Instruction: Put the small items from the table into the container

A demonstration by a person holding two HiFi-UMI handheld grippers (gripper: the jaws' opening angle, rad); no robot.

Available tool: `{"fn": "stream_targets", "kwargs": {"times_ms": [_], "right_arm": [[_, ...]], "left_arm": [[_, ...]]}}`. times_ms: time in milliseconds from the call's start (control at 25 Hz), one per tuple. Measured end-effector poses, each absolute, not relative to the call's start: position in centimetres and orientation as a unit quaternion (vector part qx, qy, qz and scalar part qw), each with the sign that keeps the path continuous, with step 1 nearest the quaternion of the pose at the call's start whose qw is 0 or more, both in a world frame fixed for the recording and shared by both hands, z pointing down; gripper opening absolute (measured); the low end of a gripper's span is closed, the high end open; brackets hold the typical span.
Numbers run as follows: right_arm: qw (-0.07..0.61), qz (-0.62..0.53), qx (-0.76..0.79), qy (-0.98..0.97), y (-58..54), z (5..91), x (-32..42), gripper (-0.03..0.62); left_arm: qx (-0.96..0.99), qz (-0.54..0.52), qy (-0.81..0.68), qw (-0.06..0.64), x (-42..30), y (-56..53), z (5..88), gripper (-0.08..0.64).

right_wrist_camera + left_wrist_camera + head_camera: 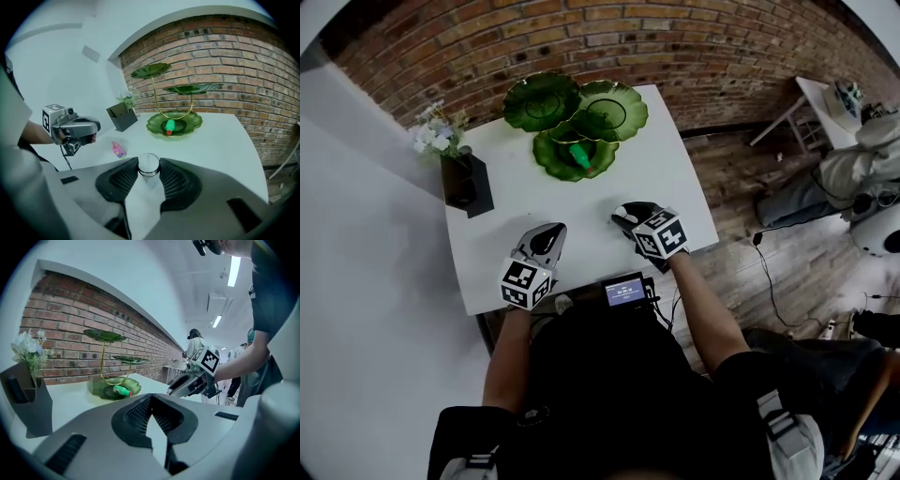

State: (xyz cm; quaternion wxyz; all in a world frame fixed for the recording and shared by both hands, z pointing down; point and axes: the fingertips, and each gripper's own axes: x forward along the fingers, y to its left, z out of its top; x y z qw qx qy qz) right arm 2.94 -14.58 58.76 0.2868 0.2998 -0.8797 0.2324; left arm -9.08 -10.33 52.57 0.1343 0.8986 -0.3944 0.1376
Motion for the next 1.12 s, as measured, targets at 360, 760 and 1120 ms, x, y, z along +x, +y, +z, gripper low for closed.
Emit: {"fn": "stream_targets", "kwargs": {"times_ms": [360, 760, 1120], "right_arm": [[0.288, 0.232, 0.3, -0.88, -14.6, 58.8, 3.2, 0.155], [0.284, 0.221, 0.295, -0.885, -16.0, 58.1, 2.5, 0.155], [0.274, 0.209, 0.295, -0.891, -18.6, 56.8, 2.0, 0.155]], "left_arm": [[0.9, 0.137, -0.393, 0.132, -8.9, -10.7, 52.6, 0.009], [0.899, 0.14, -0.395, 0.127, -9.1, -11.3, 52.2, 0.009], [0.897, 0.143, -0.398, 0.125, -9.0, -12.5, 51.8, 0.009]]}}
